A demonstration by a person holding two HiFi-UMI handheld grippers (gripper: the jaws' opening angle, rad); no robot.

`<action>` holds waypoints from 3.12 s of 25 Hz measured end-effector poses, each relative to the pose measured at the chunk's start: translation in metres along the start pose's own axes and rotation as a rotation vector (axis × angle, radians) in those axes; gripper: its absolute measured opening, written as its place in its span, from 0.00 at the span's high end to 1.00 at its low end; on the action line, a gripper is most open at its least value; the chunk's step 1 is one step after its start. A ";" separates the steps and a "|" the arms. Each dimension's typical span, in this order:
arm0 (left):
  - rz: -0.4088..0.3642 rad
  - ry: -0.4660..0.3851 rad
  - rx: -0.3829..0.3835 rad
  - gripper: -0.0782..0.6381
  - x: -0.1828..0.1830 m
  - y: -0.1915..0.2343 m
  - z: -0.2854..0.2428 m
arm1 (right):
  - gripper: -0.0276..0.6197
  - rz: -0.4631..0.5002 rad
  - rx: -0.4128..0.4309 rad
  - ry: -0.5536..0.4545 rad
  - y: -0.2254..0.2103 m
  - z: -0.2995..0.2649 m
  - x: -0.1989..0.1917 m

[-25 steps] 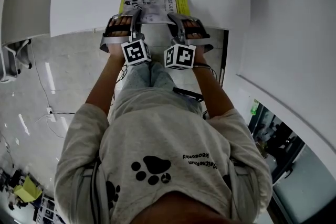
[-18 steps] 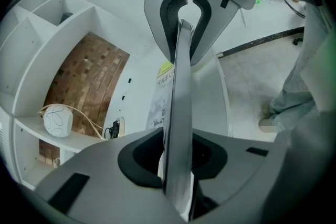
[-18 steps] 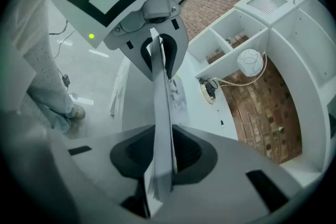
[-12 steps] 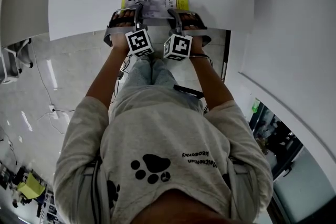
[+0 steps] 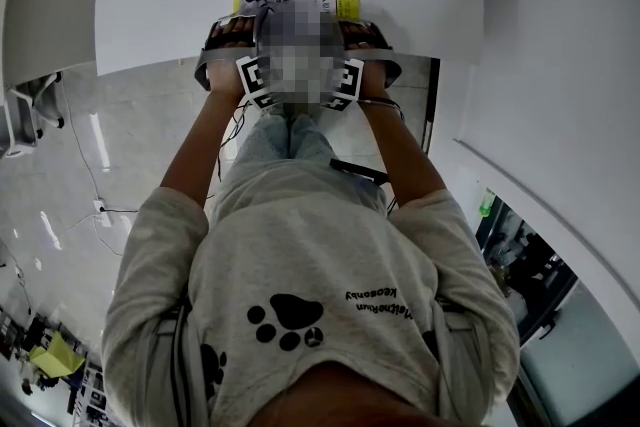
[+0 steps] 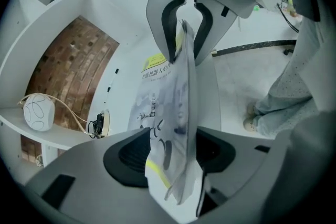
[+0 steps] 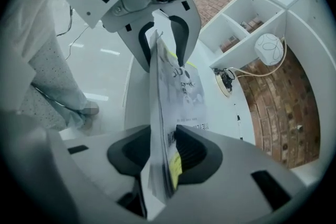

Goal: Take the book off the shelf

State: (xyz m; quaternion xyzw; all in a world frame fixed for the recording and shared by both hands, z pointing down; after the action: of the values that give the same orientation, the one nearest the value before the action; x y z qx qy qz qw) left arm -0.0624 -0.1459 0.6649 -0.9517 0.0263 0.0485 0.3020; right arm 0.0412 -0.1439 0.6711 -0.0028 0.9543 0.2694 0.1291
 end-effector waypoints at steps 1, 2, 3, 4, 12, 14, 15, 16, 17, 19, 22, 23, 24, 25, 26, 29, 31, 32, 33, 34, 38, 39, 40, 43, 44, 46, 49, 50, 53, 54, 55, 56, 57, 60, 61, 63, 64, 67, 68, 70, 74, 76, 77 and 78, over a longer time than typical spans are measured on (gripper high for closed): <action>-0.002 -0.006 -0.003 0.56 0.000 -0.001 0.003 | 0.75 0.003 0.007 0.004 0.001 0.000 0.000; -0.005 -0.012 -0.007 0.56 -0.001 -0.003 0.006 | 0.73 0.010 0.013 0.011 0.003 -0.001 -0.001; -0.007 -0.017 -0.012 0.56 -0.002 -0.005 0.007 | 0.72 0.020 0.019 0.019 0.004 -0.001 -0.002; -0.008 -0.021 -0.020 0.56 -0.002 -0.007 0.008 | 0.69 0.034 0.025 0.028 0.005 -0.001 -0.002; -0.027 -0.052 -0.033 0.56 -0.002 -0.020 0.021 | 0.66 0.058 0.053 0.061 0.014 0.010 -0.005; -0.022 -0.061 -0.030 0.56 -0.001 -0.021 0.025 | 0.65 0.058 0.052 0.063 0.016 0.014 -0.005; -0.022 -0.065 -0.027 0.56 0.000 -0.021 0.027 | 0.65 0.058 0.048 0.063 0.017 0.016 -0.005; -0.022 -0.070 -0.023 0.56 0.001 -0.021 0.029 | 0.65 0.059 0.042 0.063 0.018 0.017 -0.006; -0.021 -0.075 -0.021 0.56 0.002 -0.021 0.030 | 0.65 0.059 0.037 0.063 0.018 0.019 -0.006; -0.018 -0.088 -0.025 0.56 0.004 -0.020 0.033 | 0.65 0.058 0.027 0.062 0.017 0.022 -0.005; 0.014 -0.115 -0.030 0.57 0.007 -0.017 0.039 | 0.65 0.058 0.010 0.058 0.017 0.028 -0.003; 0.046 -0.132 -0.027 0.60 0.007 -0.016 0.042 | 0.65 0.059 0.004 0.055 0.017 0.031 -0.001; 0.093 -0.155 -0.022 0.68 0.007 -0.014 0.045 | 0.65 0.058 -0.003 0.052 0.017 0.033 0.000; 0.154 -0.185 -0.018 0.74 0.007 -0.012 0.048 | 0.65 0.054 -0.008 0.046 0.018 0.036 0.002; 0.221 -0.217 -0.016 0.81 0.007 -0.010 0.052 | 0.65 0.046 -0.011 0.038 0.019 0.039 0.004; 0.370 -0.264 -0.031 0.88 0.005 -0.008 0.062 | 0.65 0.006 -0.023 0.009 0.019 0.047 0.009; 0.435 -0.283 -0.039 0.88 0.005 -0.007 0.068 | 0.65 -0.015 -0.044 -0.003 0.015 0.054 0.011; 0.483 -0.300 -0.039 0.88 0.005 -0.006 0.073 | 0.65 -0.024 -0.058 -0.008 0.013 0.059 0.013; 0.541 -0.319 -0.042 0.88 0.004 -0.005 0.077 | 0.66 -0.032 -0.073 -0.014 0.011 0.065 0.015; 0.603 -0.336 -0.046 0.88 0.004 -0.004 0.081 | 0.66 -0.040 -0.091 -0.022 0.010 0.070 0.018; 0.750 -0.388 -0.021 0.88 0.000 -0.003 0.100 | 0.77 -0.054 -0.182 -0.085 0.006 0.094 0.029; 0.776 -0.402 -0.010 0.88 0.000 -0.003 0.106 | 0.80 -0.057 -0.205 -0.100 0.004 0.101 0.033; 0.806 -0.417 0.000 0.88 0.000 -0.002 0.112 | 0.82 -0.063 -0.227 -0.116 0.002 0.108 0.036; 0.886 -0.463 0.041 0.88 0.002 0.001 0.132 | 0.87 -0.120 -0.282 -0.172 -0.002 0.132 0.045; 0.899 -0.476 0.061 0.88 0.003 0.003 0.138 | 0.88 -0.145 -0.301 -0.191 -0.004 0.140 0.048; 0.921 -0.505 0.104 0.88 0.003 0.008 0.152 | 0.89 -0.196 -0.338 -0.225 -0.007 0.155 0.052; 0.947 -0.554 0.170 0.88 0.007 0.018 0.178 | 0.91 -0.298 -0.387 -0.281 -0.016 0.180 0.053; 0.950 -0.569 0.191 0.88 0.009 0.021 0.187 | 0.92 -0.338 -0.401 -0.301 -0.019 0.189 0.053; 0.960 -0.610 0.245 0.88 0.013 0.028 0.211 | 0.93 -0.450 -0.434 -0.361 -0.027 0.215 0.051; 0.967 -0.623 0.258 0.88 0.014 0.029 0.219 | 0.93 -0.481 -0.442 -0.380 -0.029 0.223 0.051; 0.977 -0.635 0.268 0.88 0.015 0.031 0.225 | 0.93 -0.509 -0.451 -0.398 -0.030 0.231 0.051; 0.986 -0.647 0.279 0.88 0.015 0.032 0.232 | 0.93 -0.534 -0.459 -0.416 -0.032 0.239 0.050; 0.992 -0.657 0.291 0.88 0.016 0.034 0.238 | 0.93 -0.556 -0.467 -0.431 -0.033 0.246 0.050; 0.971 -0.674 0.341 0.88 0.018 0.038 0.252 | 0.93 -0.596 -0.490 -0.470 -0.037 0.263 0.047; 0.963 -0.678 0.356 0.88 0.018 0.040 0.256 | 0.93 -0.604 -0.497 -0.479 -0.038 0.267 0.045; 0.965 -0.692 0.374 0.88 0.018 0.043 0.264 | 0.93 -0.638 -0.495 -0.498 -0.040 0.274 0.042; 0.971 -0.701 0.379 0.88 0.019 0.044 0.269 | 0.93 -0.666 -0.488 -0.513 -0.040 0.278 0.040; 0.987 -0.727 0.392 0.88 0.021 0.045 0.284 | 0.93 -0.748 -0.468 -0.582 -0.043 0.289 0.038; 0.989 -0.735 0.397 0.88 0.022 0.046 0.288 | 0.93 -0.770 -0.462 -0.606 -0.043 0.293 0.038; 0.991 -0.744 0.402 0.88 0.024 0.045 0.295 | 0.93 -0.813 -0.451 -0.646 -0.042 0.302 0.040; 1.019 -0.752 0.393 0.88 0.025 0.039 0.302 | 0.93 -0.902 -0.438 -0.707 -0.036 0.322 0.041; 1.015 -0.755 0.403 0.88 0.027 0.036 0.309 | 0.93 -0.936 -0.425 -0.727 -0.030 0.329 0.040; 1.008 -0.758 0.410 0.88 0.028 0.035 0.313 | 0.93 -0.947 -0.420 -0.733 -0.026 0.332 0.040; 1.000 -0.760 0.416 0.88 0.030 0.034 0.317 | 0.93 -0.956 -0.414 -0.741 -0.023 0.334 0.040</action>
State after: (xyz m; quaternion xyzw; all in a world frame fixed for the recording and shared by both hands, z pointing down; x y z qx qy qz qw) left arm -0.0597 0.0089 0.3852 -0.6633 0.3656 0.5092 0.4088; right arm 0.0863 0.0114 0.3748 -0.3599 0.6678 0.3440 0.5533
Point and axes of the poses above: the fingertips, and each gripper's own axes: z backward along the fingers, y to its left, x out of its top, the point moved 5 cm from there along z, backward along the fingers, and after that the axes turned 6 degrees about -z, right-handed, at the moved point
